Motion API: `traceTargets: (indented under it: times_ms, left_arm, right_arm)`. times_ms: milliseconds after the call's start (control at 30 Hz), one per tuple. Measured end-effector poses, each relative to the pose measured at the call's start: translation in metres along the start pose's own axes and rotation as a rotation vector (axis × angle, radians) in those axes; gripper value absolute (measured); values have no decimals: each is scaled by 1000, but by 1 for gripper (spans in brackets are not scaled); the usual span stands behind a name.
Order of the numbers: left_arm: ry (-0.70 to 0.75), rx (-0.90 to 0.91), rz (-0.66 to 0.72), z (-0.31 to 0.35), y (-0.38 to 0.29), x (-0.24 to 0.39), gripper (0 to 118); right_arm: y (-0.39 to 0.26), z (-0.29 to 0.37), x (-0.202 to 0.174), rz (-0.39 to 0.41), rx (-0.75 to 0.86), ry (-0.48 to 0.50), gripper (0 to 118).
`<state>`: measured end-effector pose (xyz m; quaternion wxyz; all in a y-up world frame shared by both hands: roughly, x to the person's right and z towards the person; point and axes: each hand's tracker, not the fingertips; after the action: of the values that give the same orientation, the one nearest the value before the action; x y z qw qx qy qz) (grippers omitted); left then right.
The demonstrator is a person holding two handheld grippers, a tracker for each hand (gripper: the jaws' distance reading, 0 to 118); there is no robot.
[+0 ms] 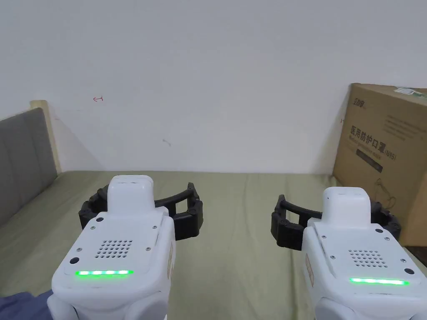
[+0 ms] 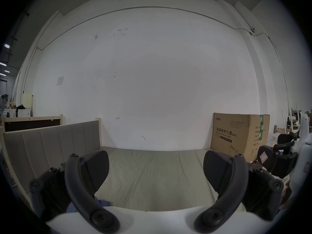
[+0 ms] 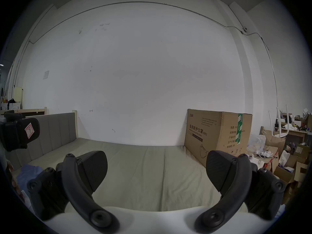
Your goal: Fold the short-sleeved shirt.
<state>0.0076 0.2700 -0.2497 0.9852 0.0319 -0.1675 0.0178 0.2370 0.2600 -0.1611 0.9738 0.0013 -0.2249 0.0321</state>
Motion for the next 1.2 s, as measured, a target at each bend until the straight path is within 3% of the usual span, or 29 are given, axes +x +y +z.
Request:
traceTargets:
  times_ms: [800, 1067, 1200]
  left_arm:
    - [-8, -8, -21, 1, -4, -2, 113]
    - [1, -6, -23, 0, -4, -3, 113]
    - [1, -11, -15, 0, -5, -3, 113]
  right_arm:
    - [-4, -1, -5, -12, -17, 0, 115]
    - [-3, 3, -6, 18, 7, 1, 115]
    - [-2, 2, -6, -8, -2, 7, 115]
